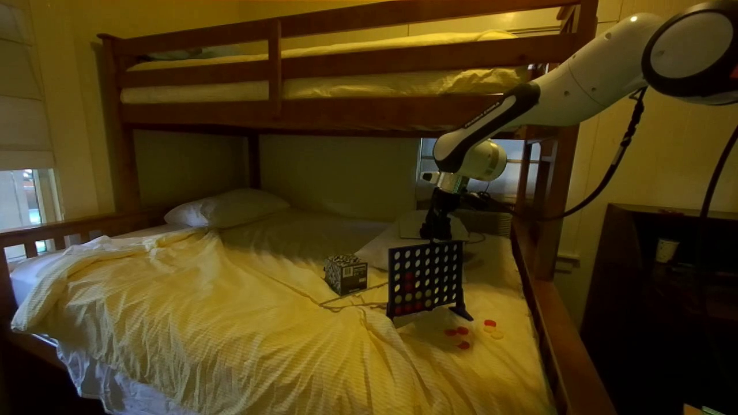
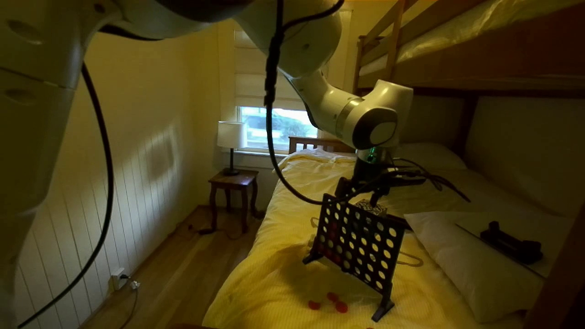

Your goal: Move the blue object slightly to the left and then pick up the orange object and put it in the blue object

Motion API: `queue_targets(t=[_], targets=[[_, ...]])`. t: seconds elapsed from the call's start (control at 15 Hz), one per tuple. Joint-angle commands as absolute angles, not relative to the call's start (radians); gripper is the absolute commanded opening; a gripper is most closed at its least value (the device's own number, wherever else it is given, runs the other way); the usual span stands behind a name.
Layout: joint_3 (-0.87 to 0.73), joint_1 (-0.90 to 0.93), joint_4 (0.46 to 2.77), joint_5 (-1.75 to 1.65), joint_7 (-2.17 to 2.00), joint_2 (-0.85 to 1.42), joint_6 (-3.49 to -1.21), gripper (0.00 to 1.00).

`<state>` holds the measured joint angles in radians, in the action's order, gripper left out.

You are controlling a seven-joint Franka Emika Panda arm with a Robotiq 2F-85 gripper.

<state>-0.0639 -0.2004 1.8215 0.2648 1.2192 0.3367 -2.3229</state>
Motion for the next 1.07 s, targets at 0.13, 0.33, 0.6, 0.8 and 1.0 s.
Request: queue_targets(t=[0.13,0.33,0.6,0.8,1.0], targets=[[-0.052,-0.209,1.804,0.227,1.181,0.374,-2.33,0.69],[-0.06,-0.203,1.798,0.204,1.139,0.379,-2.305,0.47],[-0.061,-0.202,1.79,0.183,1.043,0.377,-2.276,0.25],[-0.066,-0.191,1.794,0.195,0.896,0.379,-2.309,0.03],[-0.058,-0.194,1.788,0.219,0.752,0.38,-2.302,0.01]])
